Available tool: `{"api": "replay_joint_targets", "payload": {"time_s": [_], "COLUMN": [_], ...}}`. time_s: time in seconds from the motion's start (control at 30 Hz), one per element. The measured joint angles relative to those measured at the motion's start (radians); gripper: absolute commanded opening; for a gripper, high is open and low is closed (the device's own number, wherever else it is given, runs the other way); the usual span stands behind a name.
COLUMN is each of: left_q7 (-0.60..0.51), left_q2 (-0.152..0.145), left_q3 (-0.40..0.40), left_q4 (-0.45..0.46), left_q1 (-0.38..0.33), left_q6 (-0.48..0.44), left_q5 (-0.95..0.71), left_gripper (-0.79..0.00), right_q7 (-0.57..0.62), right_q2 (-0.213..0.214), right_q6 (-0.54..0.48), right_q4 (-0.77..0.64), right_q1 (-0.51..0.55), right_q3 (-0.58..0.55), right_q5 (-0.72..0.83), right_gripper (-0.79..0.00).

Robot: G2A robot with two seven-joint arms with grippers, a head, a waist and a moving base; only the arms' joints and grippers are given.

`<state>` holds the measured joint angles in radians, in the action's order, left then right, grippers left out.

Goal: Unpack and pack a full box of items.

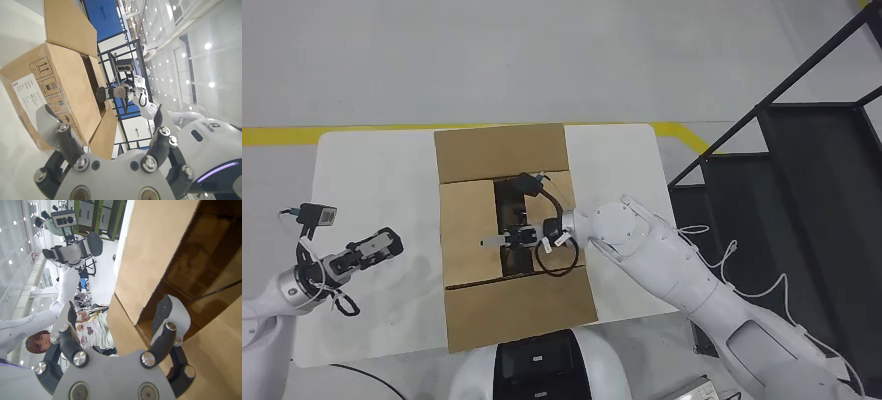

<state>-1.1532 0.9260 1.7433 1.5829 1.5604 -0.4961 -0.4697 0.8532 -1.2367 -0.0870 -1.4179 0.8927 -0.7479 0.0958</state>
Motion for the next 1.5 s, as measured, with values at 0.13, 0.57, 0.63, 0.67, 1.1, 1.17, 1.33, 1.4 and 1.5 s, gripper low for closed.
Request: {"api": "replay_joint_targets", "payload": {"time_s": [0.13,0.57,0.63,0.67,1.1,1.17,1.33,1.4,1.5], "left_q7": [0.006,0.049,0.058,0.062,-0.037,-0.063,0.037,0.116,0.187], "left_q2": [-0.001,0.001,0.002,0.004,0.017,0.016,0.015,0.018,0.021], "left_q3": [0.003,0.004,0.004,0.005,0.108,0.104,0.05,0.016,-0.03], "left_q4": [0.008,0.028,0.026,0.026,0.143,0.148,0.065,0.017,-0.053], "left_q1": [0.007,0.016,0.017,0.017,0.095,0.092,0.016,-0.016,-0.055], "left_q6": [0.002,-0.005,-0.007,-0.011,-0.135,-0.107,-0.014,0.034,0.085], "left_q5": [0.004,-0.048,-0.078,-0.104,-0.487,-0.467,-0.278,-0.198,-0.115], "left_gripper": [0.0,0.0,0.0,0.0,0.0,0.0,0.0,0.0,0.0], "right_q7": [-0.012,0.097,0.079,0.065,0.004,0.002,0.007,0.007,0.023], "right_q2": [-0.018,-0.076,-0.088,-0.099,-0.283,-0.31,-0.357,-0.365,-0.358], "right_q6": [0.012,-0.238,-0.261,-0.272,-0.345,-0.345,-0.368,-0.387,-0.412], "right_q4": [0.049,0.027,0.031,0.034,0.286,0.335,0.425,0.444,0.44], "right_q1": [-0.02,-0.055,-0.07,-0.085,-0.272,-0.289,-0.312,-0.316,-0.31], "right_q3": [0.035,0.117,0.13,0.146,0.359,0.376,0.392,0.381,0.352], "right_q5": [0.001,0.139,0.141,0.131,0.144,0.149,0.169,0.178,0.19], "right_gripper": [0.0,0.0,0.0,0.0,0.0,0.0,0.0,0.0,0.0]}}
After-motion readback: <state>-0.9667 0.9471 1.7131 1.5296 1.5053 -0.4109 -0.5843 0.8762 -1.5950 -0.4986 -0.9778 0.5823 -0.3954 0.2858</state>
